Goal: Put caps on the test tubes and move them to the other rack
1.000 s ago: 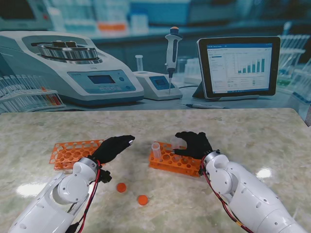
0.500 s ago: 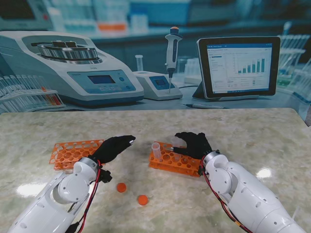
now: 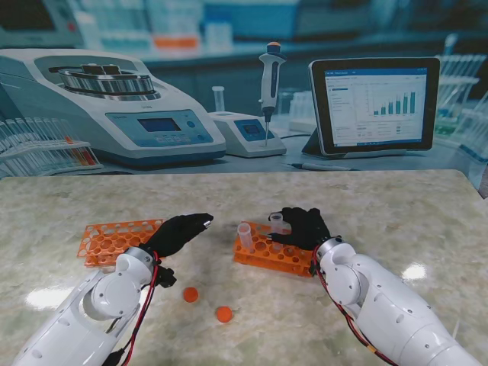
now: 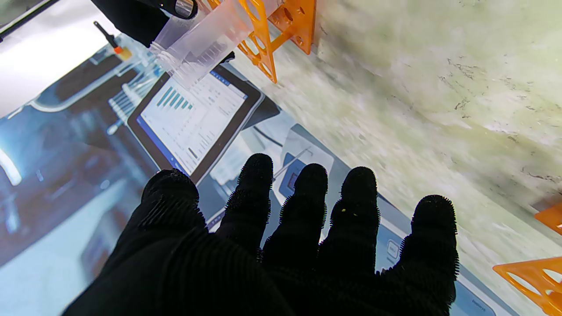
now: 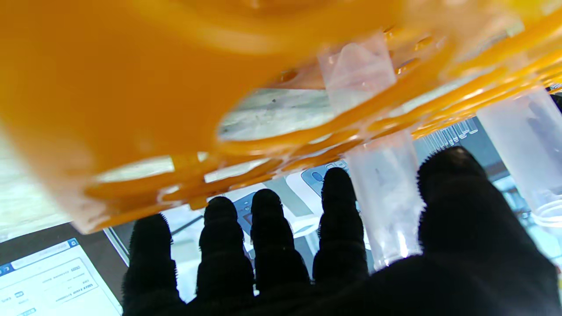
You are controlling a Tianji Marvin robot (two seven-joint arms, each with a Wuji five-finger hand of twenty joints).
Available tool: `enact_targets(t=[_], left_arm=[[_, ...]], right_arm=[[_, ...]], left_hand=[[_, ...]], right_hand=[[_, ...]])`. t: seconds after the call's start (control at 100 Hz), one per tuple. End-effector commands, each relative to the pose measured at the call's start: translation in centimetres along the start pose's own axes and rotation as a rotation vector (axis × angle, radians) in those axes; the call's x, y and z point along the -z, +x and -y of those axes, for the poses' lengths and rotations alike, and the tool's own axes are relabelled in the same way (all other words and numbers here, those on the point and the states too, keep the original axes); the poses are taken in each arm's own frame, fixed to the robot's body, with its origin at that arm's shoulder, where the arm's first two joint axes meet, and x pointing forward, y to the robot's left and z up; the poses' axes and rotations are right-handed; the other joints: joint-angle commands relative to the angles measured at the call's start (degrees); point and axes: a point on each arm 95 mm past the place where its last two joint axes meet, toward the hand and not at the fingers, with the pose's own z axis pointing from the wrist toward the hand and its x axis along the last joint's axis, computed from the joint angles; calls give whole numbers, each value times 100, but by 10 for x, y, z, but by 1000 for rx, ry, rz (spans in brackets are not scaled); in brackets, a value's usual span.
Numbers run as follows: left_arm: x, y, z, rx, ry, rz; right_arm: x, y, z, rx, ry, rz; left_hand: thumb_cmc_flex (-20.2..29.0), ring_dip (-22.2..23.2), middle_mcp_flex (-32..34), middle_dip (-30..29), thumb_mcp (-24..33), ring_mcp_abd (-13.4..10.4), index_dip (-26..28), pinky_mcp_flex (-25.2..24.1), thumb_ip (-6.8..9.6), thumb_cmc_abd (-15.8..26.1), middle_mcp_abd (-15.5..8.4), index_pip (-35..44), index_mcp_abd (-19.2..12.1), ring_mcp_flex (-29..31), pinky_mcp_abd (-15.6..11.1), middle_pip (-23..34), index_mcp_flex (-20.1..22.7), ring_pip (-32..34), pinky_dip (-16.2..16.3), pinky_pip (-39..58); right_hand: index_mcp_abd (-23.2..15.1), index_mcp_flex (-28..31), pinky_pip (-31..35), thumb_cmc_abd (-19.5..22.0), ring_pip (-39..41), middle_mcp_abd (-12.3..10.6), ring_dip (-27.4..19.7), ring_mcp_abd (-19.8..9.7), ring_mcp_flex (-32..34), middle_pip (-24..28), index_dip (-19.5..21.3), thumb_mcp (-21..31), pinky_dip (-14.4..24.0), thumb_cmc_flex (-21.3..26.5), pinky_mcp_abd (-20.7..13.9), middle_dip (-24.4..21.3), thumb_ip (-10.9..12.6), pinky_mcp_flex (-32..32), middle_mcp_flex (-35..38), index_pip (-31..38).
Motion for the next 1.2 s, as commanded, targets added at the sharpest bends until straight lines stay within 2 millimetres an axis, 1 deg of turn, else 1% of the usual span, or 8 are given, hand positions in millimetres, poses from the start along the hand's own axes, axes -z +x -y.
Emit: enact_targets(t=[0.0, 0.14, 0.25, 0.3, 0.32, 0.37, 0.44, 1.19], left_arm=[[0, 0, -1, 1, -8, 3], [0, 0, -1, 1, -10, 3], [0, 0, -1, 0, -12, 4], [0, 0, -1, 0, -12, 3], [0, 0, -1, 0, -12, 3], [0, 0, -1, 0, -12, 3], [0, 0, -1, -1, -13, 3], [0, 1, -1, -2, -17, 3]], right_arm=[[-1, 3, 4, -10, 5, -1], [-1, 3, 6, -17, 2, -2], [-1, 3, 6, -19, 3, -2], [-2, 4, 7, -22, 5, -1], [-2, 4, 7, -24, 5, 0], [-2, 4, 8, -27, 5, 0], [-2, 4, 8, -29, 5, 1], [6, 7, -8, -54, -55, -17]], left_hand=[[-90, -66, -161, -96, -94, -164, -29, -89, 35, 153, -176, -55, -26, -135, -179, 6, -15, -83, -6, -214], [-85, -65, -153, -94, -94, -183, -28, -88, 35, 148, -195, -53, -28, -133, -177, 9, -12, -82, -5, -220], [-89, -64, -148, -92, -98, -177, -26, -86, 34, 147, -197, -49, -37, -129, -176, 12, -4, -80, -3, -224], [-84, -65, -146, -91, -95, -174, -26, -84, 36, 145, -194, -49, -23, -131, -174, 14, -4, -81, -3, -226], [-84, -65, -147, -91, -95, -170, -25, -84, 36, 145, -200, -48, -27, -131, -175, 14, -3, -81, -2, -227], [-85, -65, -150, -92, -95, -174, -26, -87, 35, 148, -202, -50, -29, -131, -171, 13, -7, -81, -3, -230], [-86, -65, -149, -91, -96, -174, -25, -85, 35, 146, -203, -47, -31, -133, -177, 13, -2, -83, -2, -232], [-84, -63, -148, -92, -95, -168, -23, -84, 36, 148, -199, -48, -30, -125, -175, 14, 0, -79, 6, -251]], right_hand=[[-261, 227, -27, -4, 54, -138, 55, 10, 56, -68, -48, 26, -97, 304, 61, -70, 4, -39, 93, 122], [-491, 377, -25, 327, 53, -222, 53, -37, 104, -85, -212, -311, -104, 783, 44, -71, 35, -30, 176, 518], [-655, 556, -23, 443, 55, -301, 50, -81, 137, -73, -216, -234, -106, 919, 27, -70, 32, -19, 266, 639], [-761, 615, -30, 465, 48, -353, 40, -115, 162, -86, -374, -247, -114, 1044, 16, -78, -143, -13, 326, 761], [-798, 563, -29, 523, 48, -368, 32, -124, 174, -91, -823, -477, -122, 1238, 15, -74, -160, -12, 355, 1183], [-887, 532, -32, 617, 48, -404, 28, -132, 195, -92, -1191, -760, -131, 1509, 5, -74, -171, -10, 408, 1598], [-991, 555, -29, 700, 52, -448, 27, -165, 233, -77, -1275, -879, -133, 1712, -1, -70, -210, -3, 489, 1859], [-1022, 683, -8, 1055, 90, -638, 48, -204, 411, 43, -1551, -1291, -135, 1870, -7, -14, -163, 58, 805, 2171]])
